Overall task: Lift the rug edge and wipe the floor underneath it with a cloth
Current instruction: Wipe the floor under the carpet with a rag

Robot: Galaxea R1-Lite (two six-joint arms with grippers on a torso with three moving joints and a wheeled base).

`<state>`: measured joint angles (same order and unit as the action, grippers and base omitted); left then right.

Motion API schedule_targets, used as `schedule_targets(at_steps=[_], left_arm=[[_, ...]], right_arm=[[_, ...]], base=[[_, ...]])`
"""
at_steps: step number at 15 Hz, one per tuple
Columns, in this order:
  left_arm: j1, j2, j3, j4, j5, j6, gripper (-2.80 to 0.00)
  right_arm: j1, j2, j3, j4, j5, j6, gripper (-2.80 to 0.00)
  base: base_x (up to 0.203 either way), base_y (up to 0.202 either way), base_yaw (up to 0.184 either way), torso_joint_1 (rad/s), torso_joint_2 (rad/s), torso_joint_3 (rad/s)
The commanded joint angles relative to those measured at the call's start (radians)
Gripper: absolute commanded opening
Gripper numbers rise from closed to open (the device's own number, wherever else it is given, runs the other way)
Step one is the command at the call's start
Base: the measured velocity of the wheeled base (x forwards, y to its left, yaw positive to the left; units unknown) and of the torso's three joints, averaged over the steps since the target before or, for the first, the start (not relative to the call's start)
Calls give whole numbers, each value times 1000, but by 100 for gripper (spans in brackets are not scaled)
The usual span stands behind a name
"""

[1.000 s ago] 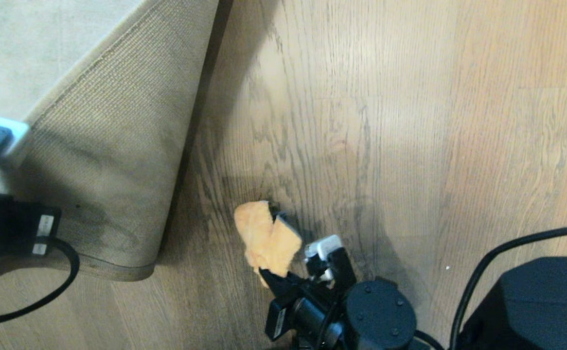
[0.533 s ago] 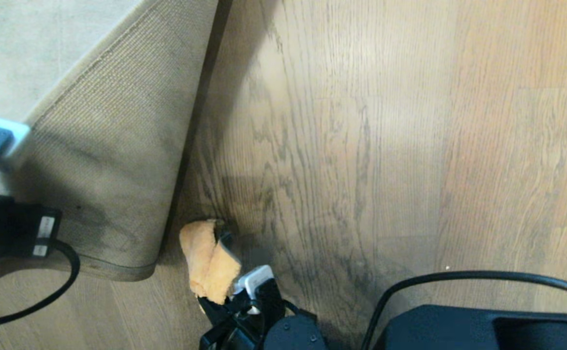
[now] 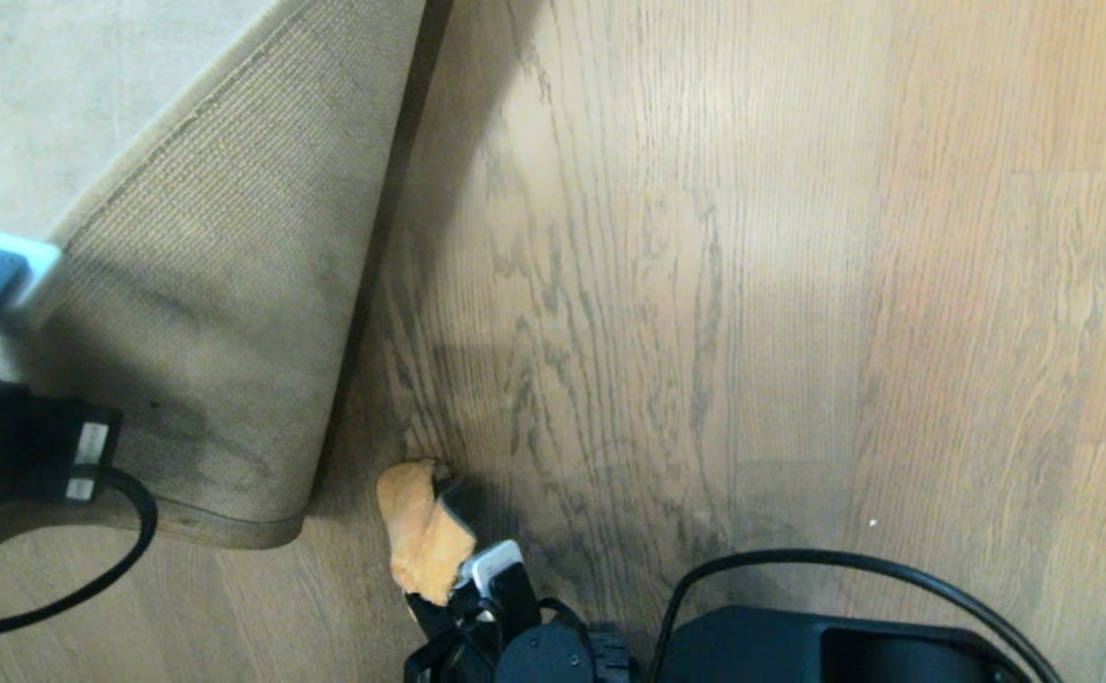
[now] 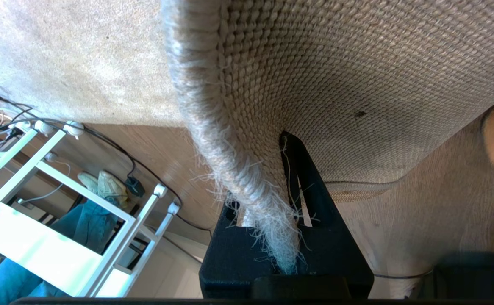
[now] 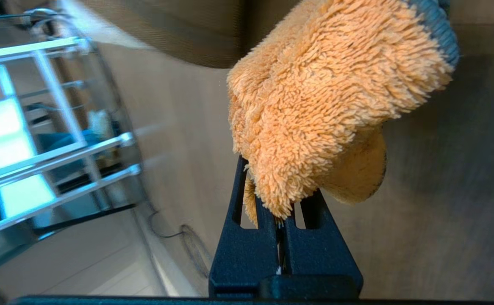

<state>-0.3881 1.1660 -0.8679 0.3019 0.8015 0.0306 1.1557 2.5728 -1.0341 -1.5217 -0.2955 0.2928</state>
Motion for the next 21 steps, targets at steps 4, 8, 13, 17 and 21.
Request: schedule_targets(at_steps=[4,8,13,17,21], left_arm=[[0,6,0,2,5,0,-280],[-3,8,0,2,4,0,-280],[-3,17,0,2,2,2,-280],[-3,15,-2,2,4,2,-280],[-3,15,-3,2,7,2,-280]], right_arm=[[-139,-78,68,-41,-15,-1,-280],[-231,-251,217,-41,-14,0,-280],[-266,-530,477,-42,-9,2,-280],[-266,-640,593,-43,-8,-4,-280],[-200,-645,588,-43,-8,-20,-280]], base=[[0,0,0,0,0,0],[0,0,0,0,0,0],[0,0,0,0,0,0],[0,0,0,0,0,0],[0,0,0,0,0,0]])
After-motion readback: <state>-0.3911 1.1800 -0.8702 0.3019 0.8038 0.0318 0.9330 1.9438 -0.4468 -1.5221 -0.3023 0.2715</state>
